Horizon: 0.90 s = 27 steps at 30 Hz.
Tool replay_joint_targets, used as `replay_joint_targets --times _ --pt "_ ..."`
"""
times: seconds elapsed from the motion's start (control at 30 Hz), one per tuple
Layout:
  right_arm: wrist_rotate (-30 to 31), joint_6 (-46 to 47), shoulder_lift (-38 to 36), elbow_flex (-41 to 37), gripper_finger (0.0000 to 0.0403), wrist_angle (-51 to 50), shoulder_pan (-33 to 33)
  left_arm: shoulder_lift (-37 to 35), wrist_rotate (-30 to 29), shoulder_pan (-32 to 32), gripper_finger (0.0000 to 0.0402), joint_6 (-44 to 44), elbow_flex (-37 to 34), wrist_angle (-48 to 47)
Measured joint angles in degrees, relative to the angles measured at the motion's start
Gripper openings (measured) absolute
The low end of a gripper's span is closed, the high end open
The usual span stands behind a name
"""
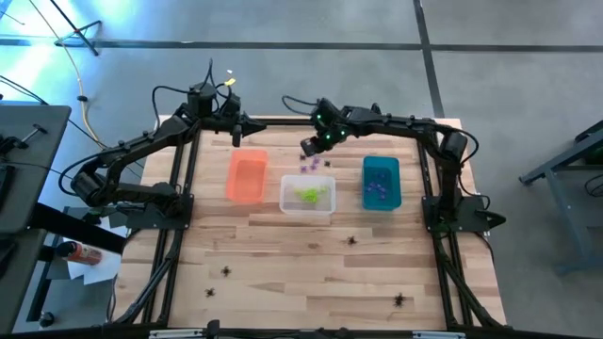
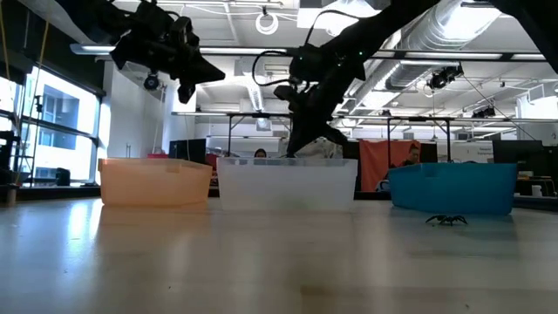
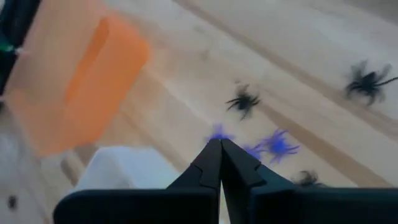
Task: Sort Halloween decoration
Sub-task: Put the purple spider toy into the blue bin
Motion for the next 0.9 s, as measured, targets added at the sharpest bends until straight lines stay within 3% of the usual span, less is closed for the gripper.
replay_joint_targets --times 0.1,0.33,0.47,0.6,0.9 --pt "0.9 0.3 1.5 0.1 0.0023 -1.0 -1.0 0.0 0.1 0.0 0.0000 0.5 0.0 -1.5" --pt "2.3 4.7 8.2 0.0 0.0133 -1.2 -1.2 0.0 0.1 0.0 0.0000 1.0 0.0 -2.6" --pt "6.4 4.6 9.2 0.0 0.0175 -0.9 -1.2 0.0 0.1 0.0 0.0000 1.1 0.0 -2.6" --pt "9.2 4.0 9.2 0.0 0.0186 -0.5 -1.2 0.0 0.1 0.0 0.0000 1.1 0.0 -2.6" --pt "6.4 4.9 11.0 0.1 0.0188 -1.8 -0.7 0.0 0.0 0.0 0.0000 1.1 0.0 -2.6"
